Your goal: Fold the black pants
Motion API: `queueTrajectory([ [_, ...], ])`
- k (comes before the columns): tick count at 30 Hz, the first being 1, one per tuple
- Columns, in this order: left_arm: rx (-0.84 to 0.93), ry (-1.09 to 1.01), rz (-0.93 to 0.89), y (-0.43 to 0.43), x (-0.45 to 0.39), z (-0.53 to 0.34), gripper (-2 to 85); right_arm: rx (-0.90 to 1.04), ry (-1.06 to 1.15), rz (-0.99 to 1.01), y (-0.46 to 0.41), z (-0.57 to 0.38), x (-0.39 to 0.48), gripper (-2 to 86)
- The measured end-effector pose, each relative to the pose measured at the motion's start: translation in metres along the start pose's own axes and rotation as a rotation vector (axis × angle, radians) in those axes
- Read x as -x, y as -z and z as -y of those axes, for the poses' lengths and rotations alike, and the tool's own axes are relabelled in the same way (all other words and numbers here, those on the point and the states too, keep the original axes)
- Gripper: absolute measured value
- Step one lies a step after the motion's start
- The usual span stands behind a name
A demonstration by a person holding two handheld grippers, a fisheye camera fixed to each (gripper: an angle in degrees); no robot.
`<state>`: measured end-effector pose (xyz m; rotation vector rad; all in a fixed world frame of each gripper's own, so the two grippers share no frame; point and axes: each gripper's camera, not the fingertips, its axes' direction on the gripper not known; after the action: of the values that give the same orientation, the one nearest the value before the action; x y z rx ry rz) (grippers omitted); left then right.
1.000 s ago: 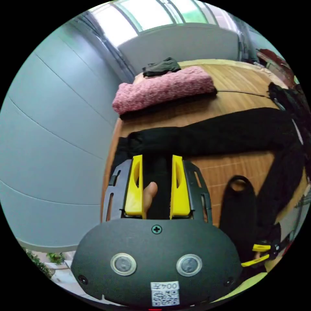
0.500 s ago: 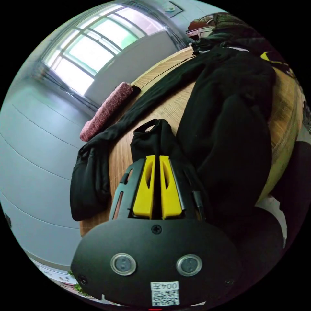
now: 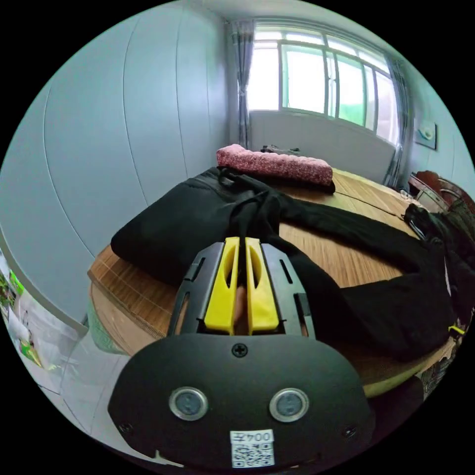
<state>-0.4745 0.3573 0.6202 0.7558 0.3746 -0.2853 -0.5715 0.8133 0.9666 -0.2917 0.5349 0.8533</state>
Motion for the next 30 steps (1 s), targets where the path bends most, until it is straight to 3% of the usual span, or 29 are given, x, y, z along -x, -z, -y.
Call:
queueTrajectory([
  [8,-0.001,0.337,-0.257,0.034,0.107,-0.041,3.9,0.033,-0.196,0.216,0.017,-0.011,-0.049,4.5],
  [11,-0.022,0.384,-0.31,0.053,0.138,-0.047,6.6,0.049,-0.117,0.138,0.016,-0.008,-0.043,4.4],
  [15,-0.038,0.437,-0.387,0.071,0.162,-0.051,16.8,0.069,-0.076,0.08,0.018,-0.002,-0.043,4.0],
  [20,-0.004,0.136,-0.209,0.094,0.101,-0.012,22.9,0.074,-0.078,0.097,0.02,0.003,-0.059,3.6],
  [24,0.141,-0.167,0.093,0.061,0.018,0.034,22.9,0.061,-0.101,0.134,0.021,0.002,-0.074,3.3],
  [26,0.281,-0.248,0.21,0.024,-0.004,0.042,18.9,0.055,-0.101,0.142,0.022,0.003,-0.082,3.2],
  [27,0.334,-0.251,0.297,0.007,-0.008,0.043,12.4,0.054,-0.099,0.141,0.022,0.003,-0.084,3.1],
  [29,0.263,-0.245,0.286,0.016,-0.01,0.049,5.9,0.047,-0.097,0.14,0.023,0.003,-0.09,3.0],
  [30,0.144,-0.223,0.193,0.042,-0.012,0.059,4.3,0.045,-0.098,0.141,0.023,0.003,-0.092,3.0],
])
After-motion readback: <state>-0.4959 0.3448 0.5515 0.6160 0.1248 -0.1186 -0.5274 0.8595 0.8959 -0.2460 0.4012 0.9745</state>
